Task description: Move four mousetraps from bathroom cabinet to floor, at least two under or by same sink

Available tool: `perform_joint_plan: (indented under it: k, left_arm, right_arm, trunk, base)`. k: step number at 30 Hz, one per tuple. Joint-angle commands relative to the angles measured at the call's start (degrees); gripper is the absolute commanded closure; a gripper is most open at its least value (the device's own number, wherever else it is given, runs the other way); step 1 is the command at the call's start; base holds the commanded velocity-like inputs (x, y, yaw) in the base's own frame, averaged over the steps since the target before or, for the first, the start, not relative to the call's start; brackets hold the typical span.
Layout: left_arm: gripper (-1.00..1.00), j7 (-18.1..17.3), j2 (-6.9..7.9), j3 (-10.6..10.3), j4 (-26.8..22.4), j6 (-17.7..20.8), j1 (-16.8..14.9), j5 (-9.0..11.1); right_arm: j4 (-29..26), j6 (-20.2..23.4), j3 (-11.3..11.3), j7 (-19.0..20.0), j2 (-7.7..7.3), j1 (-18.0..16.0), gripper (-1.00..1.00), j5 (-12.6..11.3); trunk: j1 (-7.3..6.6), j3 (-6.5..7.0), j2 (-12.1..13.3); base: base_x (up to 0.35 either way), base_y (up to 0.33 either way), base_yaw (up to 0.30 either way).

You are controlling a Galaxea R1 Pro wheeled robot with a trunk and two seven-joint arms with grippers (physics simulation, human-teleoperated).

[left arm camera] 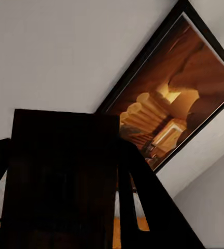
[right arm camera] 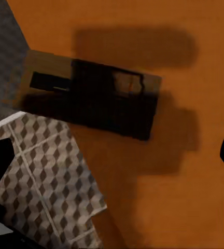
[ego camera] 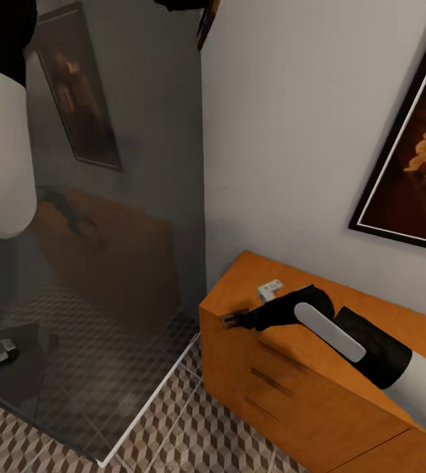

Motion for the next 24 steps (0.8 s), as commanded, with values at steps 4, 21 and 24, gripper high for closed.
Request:
perform_joint_plan:
  k: [4,21,24]
  left_arm:
    - [1.0,0.5,-3.16,-0.1,3.6,0.2,-1.9,1.5]
    - [1.0,0.5,-5.02,-0.4,4.1,0.3,-2.8,2.2]
    - [1.0,0.4,-5.12,-0.6,3.2,0.3,-2.5,2.2]
  right_arm:
    - [-0.2,0.0,13.7,-0.3,2.86,-13.4,-1.0,1.2]
    - [-0.4,-1.2,38.2,34.1,7.78,-29.1,-1.0,25.0]
    - [-0.3,-1.9,38.3,42.8,7.86,-29.1,-1.0,31.2]
  trunk:
    - [0.01,-0.08,0.0]
    - [0.01,-0.08,0.0]
    - [0.01,-0.08,0.0]
  base:
    - [0.0,0.0,0.0]
    - [0.0,0.0,0.0]
    - [0.0,0.0,0.0]
